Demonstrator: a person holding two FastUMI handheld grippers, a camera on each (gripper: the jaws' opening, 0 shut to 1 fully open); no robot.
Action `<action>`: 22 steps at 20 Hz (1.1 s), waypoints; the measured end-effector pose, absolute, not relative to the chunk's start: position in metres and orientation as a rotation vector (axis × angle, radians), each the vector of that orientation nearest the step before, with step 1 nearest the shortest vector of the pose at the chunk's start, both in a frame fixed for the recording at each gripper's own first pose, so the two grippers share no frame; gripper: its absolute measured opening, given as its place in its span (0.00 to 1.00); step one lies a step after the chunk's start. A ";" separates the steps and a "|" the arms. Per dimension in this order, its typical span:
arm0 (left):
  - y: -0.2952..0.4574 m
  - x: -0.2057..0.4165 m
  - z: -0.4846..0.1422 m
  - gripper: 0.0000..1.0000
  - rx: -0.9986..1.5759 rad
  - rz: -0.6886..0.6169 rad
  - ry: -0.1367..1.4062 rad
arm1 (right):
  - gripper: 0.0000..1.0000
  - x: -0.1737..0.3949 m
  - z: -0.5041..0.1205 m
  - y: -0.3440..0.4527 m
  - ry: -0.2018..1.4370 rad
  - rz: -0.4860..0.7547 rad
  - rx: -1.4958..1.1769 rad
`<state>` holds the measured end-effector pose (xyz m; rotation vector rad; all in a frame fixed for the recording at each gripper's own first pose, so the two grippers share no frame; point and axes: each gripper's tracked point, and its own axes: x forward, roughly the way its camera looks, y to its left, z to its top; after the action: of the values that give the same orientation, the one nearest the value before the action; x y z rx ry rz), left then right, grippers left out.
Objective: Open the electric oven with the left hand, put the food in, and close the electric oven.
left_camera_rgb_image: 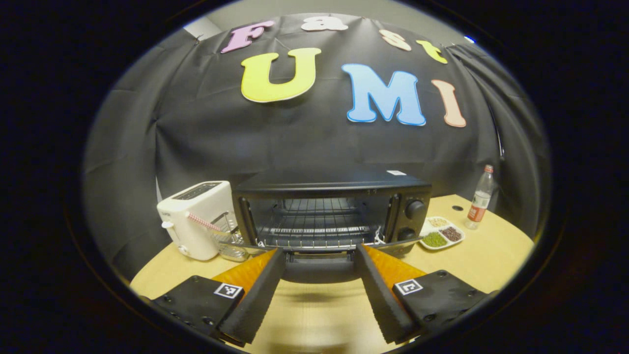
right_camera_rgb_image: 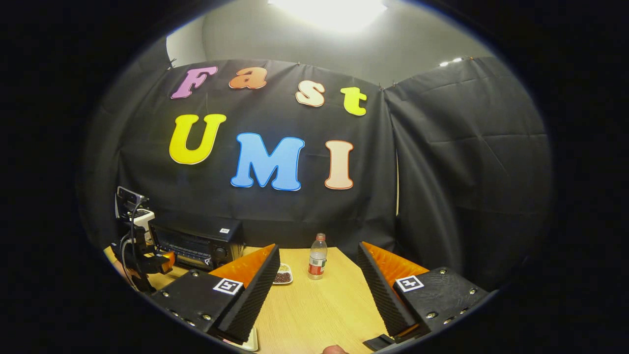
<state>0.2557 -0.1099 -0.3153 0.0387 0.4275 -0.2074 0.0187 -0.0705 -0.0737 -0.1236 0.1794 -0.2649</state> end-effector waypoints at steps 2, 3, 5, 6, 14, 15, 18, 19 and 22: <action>-0.110 0.244 -0.326 1.00 0.062 -0.210 0.457 | 0.98 0.015 -0.074 -0.073 0.181 -0.259 -0.116; -0.109 0.239 -0.333 0.97 0.068 -0.209 0.476 | 0.97 0.013 -0.075 -0.074 0.181 -0.257 -0.110; -0.109 0.228 -0.350 0.97 0.077 -0.204 0.522 | 0.98 0.010 -0.075 -0.075 0.184 -0.252 -0.101; -0.106 0.225 -0.358 1.00 0.090 -0.194 0.543 | 0.97 0.008 -0.075 -0.075 0.185 -0.249 -0.099; -0.101 0.207 -0.393 1.00 0.086 -0.177 0.637 | 0.97 -0.001 -0.079 -0.072 0.205 -0.216 -0.093; -0.101 0.203 -0.391 0.97 0.076 -0.179 0.640 | 0.98 0.000 -0.080 -0.069 0.209 -0.205 -0.090; -0.100 0.194 -0.366 1.00 0.050 -0.180 0.604 | 0.97 0.005 -0.086 -0.061 0.224 -0.163 -0.071; -0.098 0.189 -0.350 1.00 0.038 -0.181 0.580 | 0.97 0.007 -0.089 -0.057 0.232 -0.146 -0.059; -0.089 0.176 -0.295 0.97 0.003 -0.169 0.494 | 0.98 0.015 -0.102 -0.042 0.264 -0.074 -0.014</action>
<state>0.1764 -0.0888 -0.2952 0.0035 0.4944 -0.1692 0.0148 -0.0423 -0.1018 -0.0136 0.2636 -0.0743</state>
